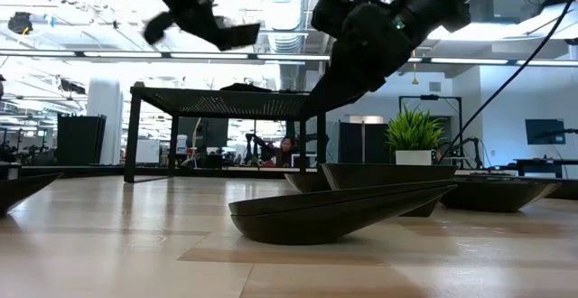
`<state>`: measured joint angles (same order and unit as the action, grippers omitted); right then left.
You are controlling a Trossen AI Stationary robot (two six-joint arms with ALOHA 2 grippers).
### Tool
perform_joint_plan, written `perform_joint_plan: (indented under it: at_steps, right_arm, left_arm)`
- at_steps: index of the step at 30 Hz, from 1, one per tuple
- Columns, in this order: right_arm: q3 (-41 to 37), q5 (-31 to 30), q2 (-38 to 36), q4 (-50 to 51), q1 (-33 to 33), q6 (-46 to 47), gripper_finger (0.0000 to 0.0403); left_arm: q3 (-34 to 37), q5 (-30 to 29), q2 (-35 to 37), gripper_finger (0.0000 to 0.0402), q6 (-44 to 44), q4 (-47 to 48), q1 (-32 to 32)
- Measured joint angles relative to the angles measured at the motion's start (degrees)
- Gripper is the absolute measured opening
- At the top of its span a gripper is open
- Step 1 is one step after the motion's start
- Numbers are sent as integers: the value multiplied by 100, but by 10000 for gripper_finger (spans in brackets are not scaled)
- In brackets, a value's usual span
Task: Pick & Place Mini shaped plates
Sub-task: Stack the black distorted square plate on top of the black distorted square plates on the shelf
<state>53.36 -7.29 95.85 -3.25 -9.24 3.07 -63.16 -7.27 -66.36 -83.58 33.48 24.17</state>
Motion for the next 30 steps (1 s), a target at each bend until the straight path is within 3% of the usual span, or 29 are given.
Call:
perform_joint_plan:
  at_steps: [4,8,13,17,22,30]
  right_arm:
    - [0,0,0,-1,-136,0,127]
    - [0,0,0,-2,-216,0,127]
    - [0,0,0,-2,-285,0,127]
    - [0,0,0,0,-355,0,127]
    - [0,0,0,0,-393,-2,127]
    - [0,-2,0,5,-393,-2,127]
  left_arm:
    - [0,707,-397,7,-25,-288,763]
    - [0,798,-860,8,-45,-289,1025]
    - [1,681,-1213,8,-317,-429,958]
    - [3,274,-1215,8,-323,-615,789]
    - [3,186,-1175,10,-281,-647,734]
    - [3,143,-1175,49,241,-652,736]
